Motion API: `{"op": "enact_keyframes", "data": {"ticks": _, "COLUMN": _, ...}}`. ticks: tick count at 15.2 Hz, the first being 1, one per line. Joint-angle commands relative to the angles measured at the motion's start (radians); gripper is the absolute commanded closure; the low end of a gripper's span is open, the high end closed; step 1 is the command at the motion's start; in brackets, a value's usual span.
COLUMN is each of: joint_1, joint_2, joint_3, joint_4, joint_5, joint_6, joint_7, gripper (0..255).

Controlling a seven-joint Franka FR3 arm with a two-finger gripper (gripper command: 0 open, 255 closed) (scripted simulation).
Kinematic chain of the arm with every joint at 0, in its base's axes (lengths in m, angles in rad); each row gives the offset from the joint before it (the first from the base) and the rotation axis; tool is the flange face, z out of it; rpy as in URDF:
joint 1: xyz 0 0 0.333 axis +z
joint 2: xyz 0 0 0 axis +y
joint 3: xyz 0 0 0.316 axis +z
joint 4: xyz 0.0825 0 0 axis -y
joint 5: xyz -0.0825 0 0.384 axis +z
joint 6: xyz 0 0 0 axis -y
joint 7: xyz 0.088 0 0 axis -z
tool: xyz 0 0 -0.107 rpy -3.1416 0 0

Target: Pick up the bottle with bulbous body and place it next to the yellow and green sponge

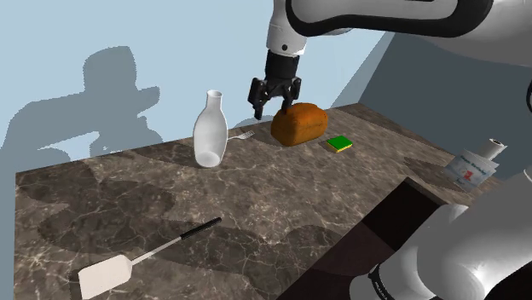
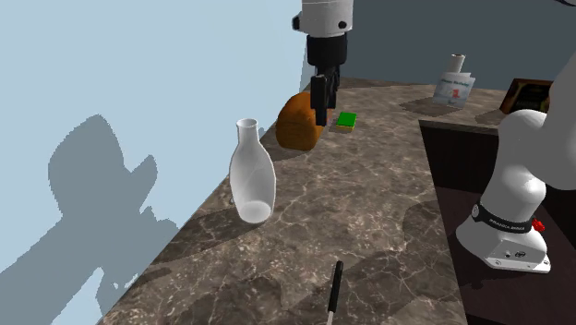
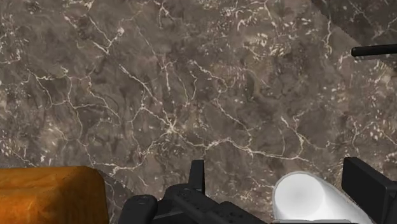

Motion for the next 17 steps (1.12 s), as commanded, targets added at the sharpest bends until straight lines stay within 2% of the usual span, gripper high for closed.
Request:
{"op": "enact_keyframes", "data": {"ticks": 1, "joint_1": 0.008, "joint_2": 0.069, "joint_3": 0.015, "joint_4": 0.080, "joint_5": -0.012, "joint_6": 0.000, "joint_7": 0.031, "gripper": 0}}
{"op": "enact_keyframes", "data": {"ticks": 7, "joint_1": 0.049, "joint_2": 0.296, "joint_3": 0.048, "joint_4": 0.372, "joint_5": -0.068, "joint_6": -0.037, "joint_7": 0.119, "gripper": 0}}
{"op": "enact_keyframes", "data": {"ticks": 11, "joint_1": 0.096, "joint_2": 0.477, "joint_3": 0.057, "joint_4": 0.635, "joint_5": -0.118, "joint_6": -0.101, "joint_7": 0.169, "gripper": 0}}
{"op": "enact_keyframes", "data": {"ticks": 12, "joint_1": 0.103, "joint_2": 0.496, "joint_3": 0.056, "joint_4": 0.663, "joint_5": -0.123, "joint_6": -0.110, "joint_7": 0.172, "gripper": 0}}
{"op": "enact_keyframes", "data": {"ticks": 17, "joint_1": 0.094, "joint_2": 0.475, "joint_3": 0.055, "joint_4": 0.564, "joint_5": -0.118, "joint_6": -0.031, "joint_7": 0.172, "gripper": 0}}
